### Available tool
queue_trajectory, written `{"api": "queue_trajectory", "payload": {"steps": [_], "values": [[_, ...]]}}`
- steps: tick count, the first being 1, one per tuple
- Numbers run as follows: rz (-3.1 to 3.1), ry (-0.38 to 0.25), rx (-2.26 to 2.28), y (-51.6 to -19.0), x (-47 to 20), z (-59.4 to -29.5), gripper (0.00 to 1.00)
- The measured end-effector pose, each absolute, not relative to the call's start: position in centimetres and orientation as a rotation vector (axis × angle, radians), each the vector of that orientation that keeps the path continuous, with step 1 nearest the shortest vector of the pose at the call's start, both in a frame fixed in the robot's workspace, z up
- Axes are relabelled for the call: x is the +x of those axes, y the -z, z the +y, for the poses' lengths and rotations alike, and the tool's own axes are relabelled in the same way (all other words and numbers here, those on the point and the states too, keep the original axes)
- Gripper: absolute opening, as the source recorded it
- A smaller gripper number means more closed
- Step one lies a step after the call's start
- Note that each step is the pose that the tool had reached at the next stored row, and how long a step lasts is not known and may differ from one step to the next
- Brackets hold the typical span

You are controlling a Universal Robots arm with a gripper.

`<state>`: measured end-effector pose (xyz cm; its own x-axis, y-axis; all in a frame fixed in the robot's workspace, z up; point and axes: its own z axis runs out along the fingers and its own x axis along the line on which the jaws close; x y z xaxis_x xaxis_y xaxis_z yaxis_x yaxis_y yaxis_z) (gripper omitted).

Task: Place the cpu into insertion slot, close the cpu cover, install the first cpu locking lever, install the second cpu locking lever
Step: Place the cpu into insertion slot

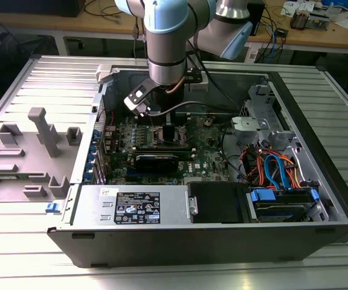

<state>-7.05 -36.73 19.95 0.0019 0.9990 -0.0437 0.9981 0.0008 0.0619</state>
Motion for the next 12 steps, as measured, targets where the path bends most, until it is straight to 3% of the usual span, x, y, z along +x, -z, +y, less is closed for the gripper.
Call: {"api": "queue_trajectory", "payload": {"steps": [4, 6, 12], "values": [[2.167, -0.017, 2.168, -19.94, -7.04, -36.73, 0.6], [2.166, -0.016, 2.167, -19.93, -7.0, -36.73, 0.67], [2.165, -0.01, 2.166, -20.48, -6.95, -36.73, 0.67]]}}
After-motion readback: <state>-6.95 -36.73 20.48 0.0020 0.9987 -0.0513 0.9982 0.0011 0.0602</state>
